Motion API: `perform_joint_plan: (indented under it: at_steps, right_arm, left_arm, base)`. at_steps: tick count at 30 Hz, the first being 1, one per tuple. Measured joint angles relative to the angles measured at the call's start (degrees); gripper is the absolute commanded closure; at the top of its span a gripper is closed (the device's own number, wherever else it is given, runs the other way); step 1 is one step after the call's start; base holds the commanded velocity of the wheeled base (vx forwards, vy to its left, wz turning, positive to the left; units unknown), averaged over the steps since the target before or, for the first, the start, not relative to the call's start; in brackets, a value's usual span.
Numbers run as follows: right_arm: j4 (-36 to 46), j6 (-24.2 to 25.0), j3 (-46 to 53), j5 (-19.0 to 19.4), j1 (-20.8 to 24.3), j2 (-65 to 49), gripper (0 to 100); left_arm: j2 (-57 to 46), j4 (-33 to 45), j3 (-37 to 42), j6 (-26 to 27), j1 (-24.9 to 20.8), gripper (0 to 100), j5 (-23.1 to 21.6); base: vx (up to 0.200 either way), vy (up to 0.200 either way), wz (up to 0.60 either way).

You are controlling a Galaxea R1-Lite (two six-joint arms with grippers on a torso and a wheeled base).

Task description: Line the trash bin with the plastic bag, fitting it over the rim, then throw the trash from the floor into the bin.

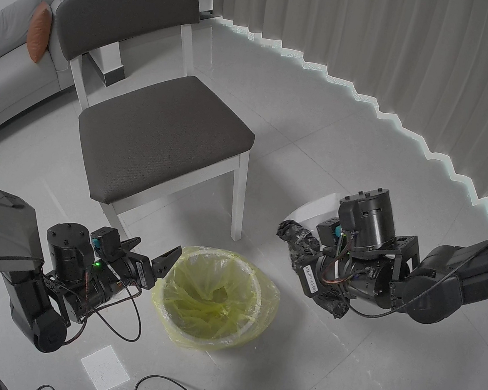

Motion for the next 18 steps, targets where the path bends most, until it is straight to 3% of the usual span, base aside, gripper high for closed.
perform_joint_plan:
  at_steps: [4, 10, 18]
  right_arm:
    - [-2.6, 0.2, -1.1, 0.2, 2.0, 1.5, 100]
    - [-12.8, 0.4, -2.5, 2.1, 4.8, 5.7, 100]
    - [-16.4, 0.7, -5.5, 2.6, 8.1, 12.2, 100]
  left_arm:
    - [-2.5, 0.0, 1.2, 0.1, -0.5, 0, -1.1]
    - [-6.1, 0.0, 3.2, 1.7, -0.9, 0, -2.4]
    - [-10.5, 0.0, 4.9, 2.5, -1.0, 0, -2.9]
  base:
    - [0.0, 0.0, 0.0]
    - [0.0, 0.0, 0.0]
    - [0.0, 0.0, 0.0]
